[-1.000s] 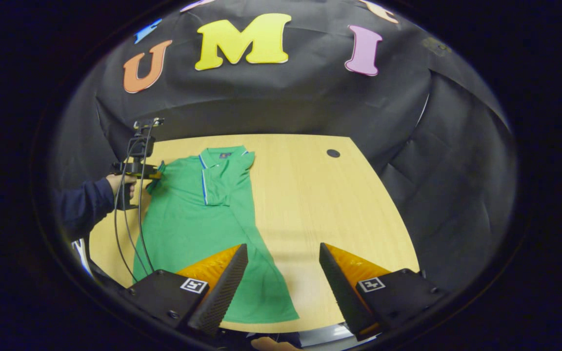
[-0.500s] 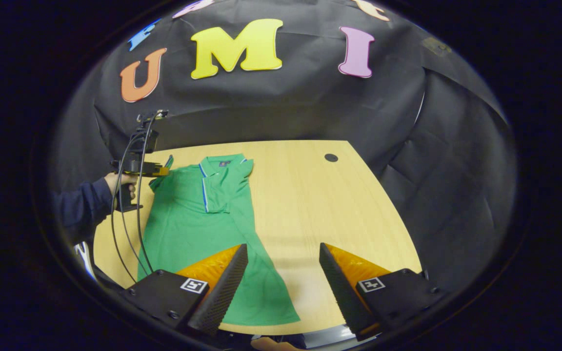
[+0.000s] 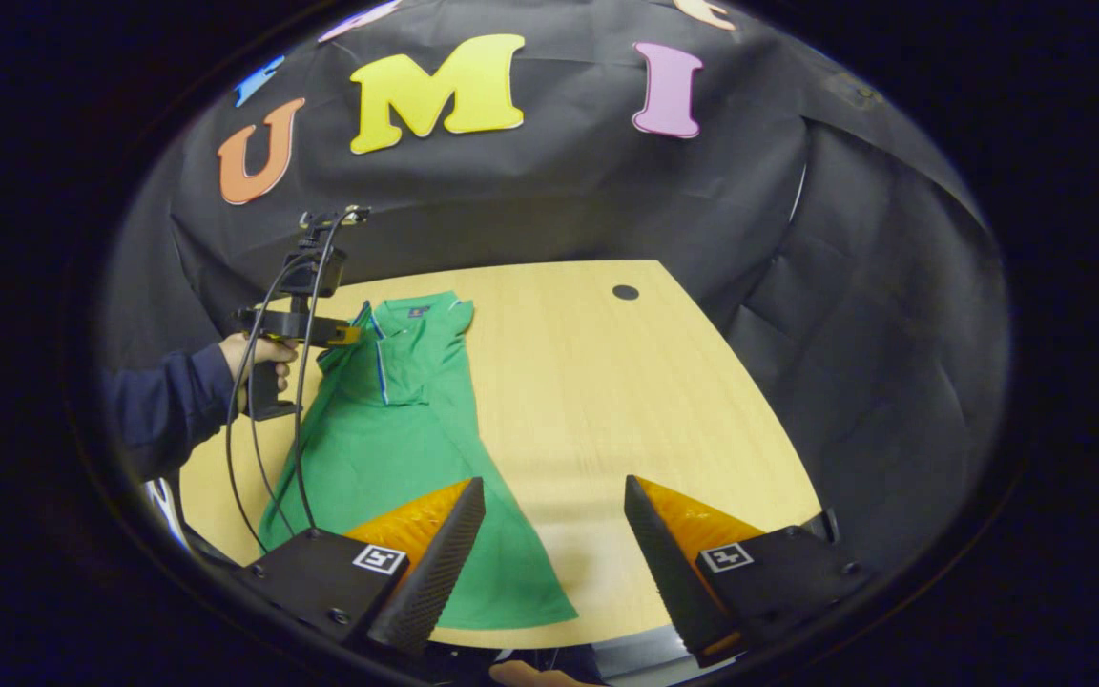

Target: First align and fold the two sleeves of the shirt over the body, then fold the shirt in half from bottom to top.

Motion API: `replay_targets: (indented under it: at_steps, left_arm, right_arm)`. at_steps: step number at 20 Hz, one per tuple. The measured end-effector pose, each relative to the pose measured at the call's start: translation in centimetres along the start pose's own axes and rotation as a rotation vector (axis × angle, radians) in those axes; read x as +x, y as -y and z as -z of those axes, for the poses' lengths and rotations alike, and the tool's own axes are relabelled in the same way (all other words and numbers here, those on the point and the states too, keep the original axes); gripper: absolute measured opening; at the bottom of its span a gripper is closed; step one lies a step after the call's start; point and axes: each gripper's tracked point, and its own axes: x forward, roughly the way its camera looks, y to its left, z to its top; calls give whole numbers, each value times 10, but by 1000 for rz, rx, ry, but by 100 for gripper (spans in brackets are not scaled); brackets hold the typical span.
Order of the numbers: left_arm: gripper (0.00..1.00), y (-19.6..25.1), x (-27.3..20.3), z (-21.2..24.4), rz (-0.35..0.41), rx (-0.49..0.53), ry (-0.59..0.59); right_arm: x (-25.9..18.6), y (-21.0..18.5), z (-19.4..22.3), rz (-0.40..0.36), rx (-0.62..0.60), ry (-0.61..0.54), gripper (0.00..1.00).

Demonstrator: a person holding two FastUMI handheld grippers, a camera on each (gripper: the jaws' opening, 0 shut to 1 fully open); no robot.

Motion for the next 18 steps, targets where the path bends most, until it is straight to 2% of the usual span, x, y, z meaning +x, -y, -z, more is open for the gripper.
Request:
replay_targets:
  at_steps: [1, 3, 4, 5, 9, 11, 12, 14, 15, 17, 18]
  left_arm:
    - [4, 6, -1, -2, 11, 11, 4]
    - [6, 18, 4, 0, 24, 36, 1]
    - [6, 21, 7, 2, 19, 50, -7]
    - [7, 24, 8, 5, 16, 60, -14]
    - [10, 40, 8, 9, 42, 117, -30]
    - [26, 44, 4, 5, 40, 161, -21]
    - [39, 46, 1, 1, 42, 168, -13]
    - [48, 53, -2, 6, 56, 143, 8]
    - [53, 50, -20, -6, 68, 126, 19]
    - [77, 48, -38, -6, 90, 87, 34]
    - [75, 44, -47, -6, 95, 63, 40]
  right_arm:
    - [0, 2, 3, 2, 7, -5, 93]
    - [2, 4, 8, 9, 22, -15, 98]
    - [4, 7, 9, 17, 29, -15, 98]
    - [4, 10, 10, 25, 36, -13, 94]
    - [3, 15, 10, 32, 49, -9, 93]
    - [2, 17, 9, 36, 51, -7, 95]
    - [3, 15, 9, 32, 51, -7, 98]
    - [4, 13, 7, 27, 45, -4, 93]
    - [3, 11, 5, 21, 42, -1, 93]
    - [3, 6, 0, 7, 35, 9, 93]
    - [4, 2, -2, -4, 32, 16, 96]
